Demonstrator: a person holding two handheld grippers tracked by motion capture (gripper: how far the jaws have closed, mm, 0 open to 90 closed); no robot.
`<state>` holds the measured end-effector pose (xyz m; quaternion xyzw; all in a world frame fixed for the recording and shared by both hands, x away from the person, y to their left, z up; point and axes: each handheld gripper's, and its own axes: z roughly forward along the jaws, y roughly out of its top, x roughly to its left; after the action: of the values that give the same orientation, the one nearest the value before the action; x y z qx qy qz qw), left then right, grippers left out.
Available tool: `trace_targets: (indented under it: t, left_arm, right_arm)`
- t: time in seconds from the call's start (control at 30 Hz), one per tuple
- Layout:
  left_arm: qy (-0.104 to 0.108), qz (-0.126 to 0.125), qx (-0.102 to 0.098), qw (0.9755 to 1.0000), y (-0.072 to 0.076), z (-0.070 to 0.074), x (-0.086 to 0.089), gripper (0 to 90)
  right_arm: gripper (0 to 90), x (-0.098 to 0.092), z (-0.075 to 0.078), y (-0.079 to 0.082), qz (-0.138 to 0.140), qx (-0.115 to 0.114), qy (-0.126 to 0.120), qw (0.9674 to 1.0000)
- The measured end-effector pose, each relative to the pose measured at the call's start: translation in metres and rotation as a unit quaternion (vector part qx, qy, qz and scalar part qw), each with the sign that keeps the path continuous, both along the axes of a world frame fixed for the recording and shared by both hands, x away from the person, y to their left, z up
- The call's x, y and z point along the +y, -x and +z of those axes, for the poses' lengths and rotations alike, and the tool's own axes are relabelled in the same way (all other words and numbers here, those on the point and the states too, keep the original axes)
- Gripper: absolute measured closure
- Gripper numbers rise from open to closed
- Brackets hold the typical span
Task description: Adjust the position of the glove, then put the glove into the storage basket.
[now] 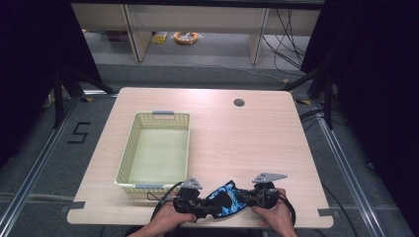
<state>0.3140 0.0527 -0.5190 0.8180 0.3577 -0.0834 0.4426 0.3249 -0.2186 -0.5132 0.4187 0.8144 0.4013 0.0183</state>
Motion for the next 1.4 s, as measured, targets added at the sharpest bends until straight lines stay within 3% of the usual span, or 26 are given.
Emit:
trace_targets:
  t: [0.1, 0.23, 0.3, 0.47, 0.5, 0.6, 0.67, 0.83, 0.9, 0.93, 1.07, 1.1, 1.13, 1.23, 1.33, 1.37, 1.4]
  left_arm:
    - [-0.001, 0.004, -0.013, 0.9999, 0.001, 0.001, 0.0, 74.6]
    - [-0.008, 0.008, -0.019, 0.9998, 0.001, 0.001, 0.002, 78.9]
    - [0.003, 0.004, -0.022, 0.9998, 0.0, 0.002, 0.002, 80.8]
    - [-0.003, 0.013, -0.034, 0.9993, -0.003, 0.004, 0.005, 82.2]
    - [-0.004, 0.011, -0.033, 0.9994, -0.004, 0.004, 0.005, 82.4]
    - [-0.004, 0.014, -0.036, 0.9993, -0.003, 0.005, 0.006, 83.1]
    - [0.002, 0.018, -0.036, 0.9992, -0.001, 0.007, 0.005, 83.5]
    - [0.006, 0.014, -0.039, 0.9991, 0.003, 0.009, 0.005, 83.8]
    - [0.013, 0.017, -0.034, 0.9992, 0.005, 0.009, 0.005, 83.9]
    - [0.01, 0.014, -0.032, 0.9993, 0.005, 0.01, 0.006, 83.9]
    - [0.014, 0.013, -0.035, 0.9992, 0.009, 0.013, 0.006, 83.9]
    - [0.007, 0.013, -0.04, 0.9991, 0.01, 0.014, 0.006, 84.2]
    - [0.018, 0.01, -0.037, 0.9991, 0.01, 0.015, 0.006, 84.5]
    - [0.019, 0.009, -0.044, 0.9988, 0.012, 0.018, 0.006, 84.6]
    - [0.019, 0.014, -0.048, 0.9986, 0.016, 0.02, 0.007, 84.7]
    - [0.021, 0.01, -0.054, 0.9983, 0.016, 0.021, 0.008, 84.7]
    - [0.02, 0.014, -0.051, 0.9984, 0.016, 0.023, 0.01, 84.7]
  right_arm:
    - [77.9, 0.0, 0.0, 0.0, -0.005, -0.001, 0.004, 1.0]
    - [78.1, -0.002, 0.0, 0.0, -0.003, 0.006, 0.002, 1.0]
    - [78.4, -0.002, 0.001, 0.001, -0.002, 0.007, 0.001, 1.0]
    - [79.0, -0.002, 0.001, 0.004, -0.005, 0.016, -0.018, 0.9997]
    - [79.1, -0.003, 0.0, 0.003, 0.006, 0.008, -0.013, 0.9999]
    - [79.8, -0.003, 0.003, 0.006, -0.005, 0.008, -0.009, 0.9999]
    - [80.4, -0.003, 0.003, 0.008, -0.004, 0.009, -0.023, 0.9997]
    - [81.0, -0.004, 0.005, 0.01, -0.003, 0.003, -0.022, 0.9997]
    - [81.2, -0.002, 0.006, 0.013, -0.01, 0.016, -0.031, 0.9993]
    - [81.2, -0.003, 0.007, 0.011, -0.002, 0.003, -0.02, 0.9998]
    - [81.4, -0.002, 0.009, 0.014, -0.001, 0.003, -0.02, 0.9998]
    - [81.5, -0.001, 0.01, 0.015, -0.004, 0.007, -0.019, 0.9998]
    - [81.5, -0.002, 0.009, 0.014, 0.003, -0.005, -0.026, 0.9996]
    - [81.7, -0.002, 0.013, 0.015, 0.003, -0.005, -0.025, 0.9997]
    - [81.9, 0.001, 0.016, 0.017, 0.004, 0.0, -0.042, 0.9991]
    - [82.0, -0.001, 0.018, 0.016, 0.008, -0.013, -0.027, 0.9995]
    - [82.1, 0.002, 0.021, 0.019, 0.003, 0.002, -0.042, 0.9991]
